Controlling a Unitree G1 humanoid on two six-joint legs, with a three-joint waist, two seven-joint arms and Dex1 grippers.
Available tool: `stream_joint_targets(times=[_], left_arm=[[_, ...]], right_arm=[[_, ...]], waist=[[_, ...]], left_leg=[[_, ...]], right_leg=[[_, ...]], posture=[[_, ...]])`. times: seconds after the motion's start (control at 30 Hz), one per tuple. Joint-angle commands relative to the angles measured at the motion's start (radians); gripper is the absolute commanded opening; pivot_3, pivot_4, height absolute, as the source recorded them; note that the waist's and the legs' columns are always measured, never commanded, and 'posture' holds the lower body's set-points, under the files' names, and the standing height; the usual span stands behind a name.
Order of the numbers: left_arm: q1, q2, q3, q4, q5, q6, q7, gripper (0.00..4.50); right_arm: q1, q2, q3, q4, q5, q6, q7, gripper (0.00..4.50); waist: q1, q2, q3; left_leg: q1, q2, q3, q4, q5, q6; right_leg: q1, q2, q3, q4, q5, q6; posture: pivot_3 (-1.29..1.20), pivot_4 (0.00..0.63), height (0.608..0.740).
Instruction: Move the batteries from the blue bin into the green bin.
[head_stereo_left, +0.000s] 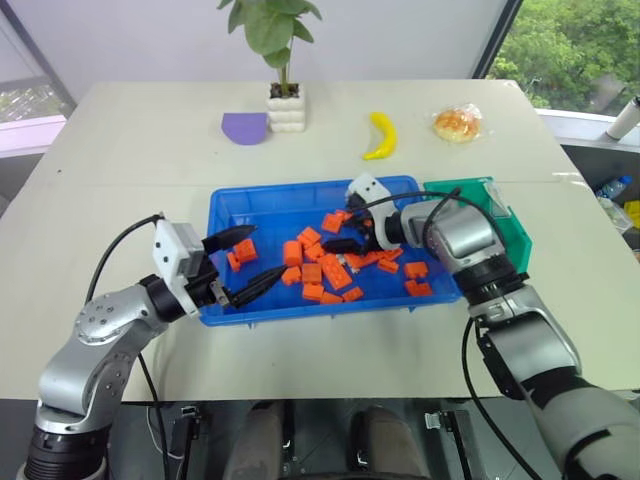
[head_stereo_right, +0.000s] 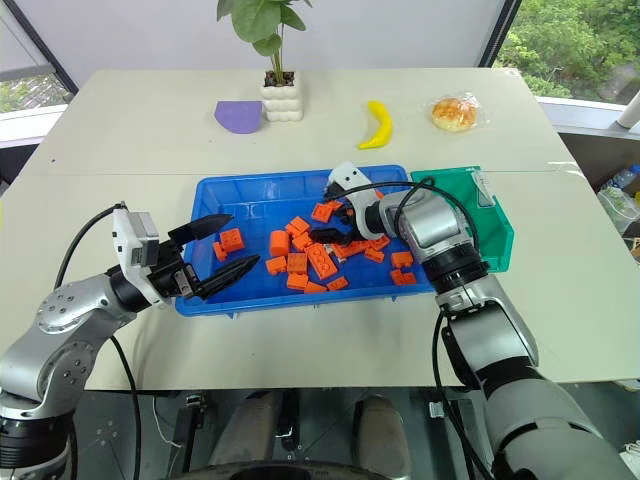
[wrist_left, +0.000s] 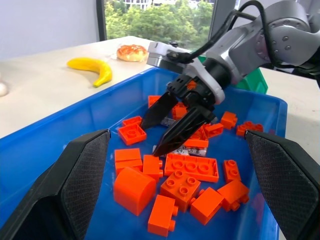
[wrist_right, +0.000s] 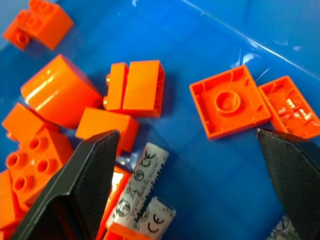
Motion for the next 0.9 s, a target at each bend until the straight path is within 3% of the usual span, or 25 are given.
stream_joint_targets(times=[0.03, 0.33, 0.43, 0.63, 0.7, 0.9], left_arm=[[-0.004, -0.003, 0.005, -0.023, 0.000, -0.019, 0.007, 4.50], [-0.011, -0.013, -0.001, -0.018, 0.005, -0.027, 0.014, 4.50], [-0.009, -0.013, 0.004, -0.018, 0.004, -0.028, 0.013, 4.50], [0.014, 0.024, 0.015, -0.037, -0.011, -0.001, -0.011, 4.50], [0.019, 0.036, 0.025, -0.040, -0.018, 0.002, -0.016, 4.50], [0.017, 0.053, 0.033, -0.039, -0.031, 0.006, -0.016, 4.50]], right_arm=[[0.054, -0.040, 0.067, -0.054, -0.051, -0.013, 0.031, 4.47], [0.101, -0.042, 0.093, -0.126, -0.089, -0.019, 0.055, 4.47], [0.096, -0.037, 0.093, -0.124, -0.094, -0.022, 0.060, 3.78], [0.102, -0.031, 0.099, -0.136, -0.093, -0.030, 0.080, 0.90], [0.102, -0.027, 0.099, -0.139, -0.094, -0.029, 0.081, 0.12], [0.087, -0.015, 0.088, -0.142, -0.098, -0.040, 0.072, 0.10]], waist=[[0.001, 0.000, 0.000], [-0.001, -0.001, -0.001], [-0.001, -0.001, -0.001], [-0.001, -0.001, -0.001], [-0.001, -0.001, -0.001], [-0.001, -0.001, -0.001]], left_leg=[[0.000, 0.000, 0.000, 0.000, 0.000, 0.000], [0.000, 0.000, 0.000, 0.000, 0.000, 0.000], [0.000, 0.000, 0.000, 0.000, 0.000, 0.000], [0.000, 0.000, 0.000, 0.000, 0.000, 0.000], [0.000, 0.000, 0.000, 0.000, 0.000, 0.000], [0.000, 0.000, 0.000, 0.000, 0.000, 0.000]], right_leg=[[0.000, 0.000, 0.000, 0.000, 0.000, 0.000], [0.000, 0.000, 0.000, 0.000, 0.000, 0.000], [0.000, 0.000, 0.000, 0.000, 0.000, 0.000], [0.000, 0.000, 0.000, 0.000, 0.000, 0.000], [0.000, 0.000, 0.000, 0.000, 0.000, 0.000], [0.000, 0.000, 0.000, 0.000, 0.000, 0.000]], posture=[[0.00, 0.150, 0.739], [0.00, 0.150, 0.739], [0.00, 0.150, 0.739], [0.00, 0.150, 0.739], [0.00, 0.150, 0.739], [0.00, 0.150, 0.739]])
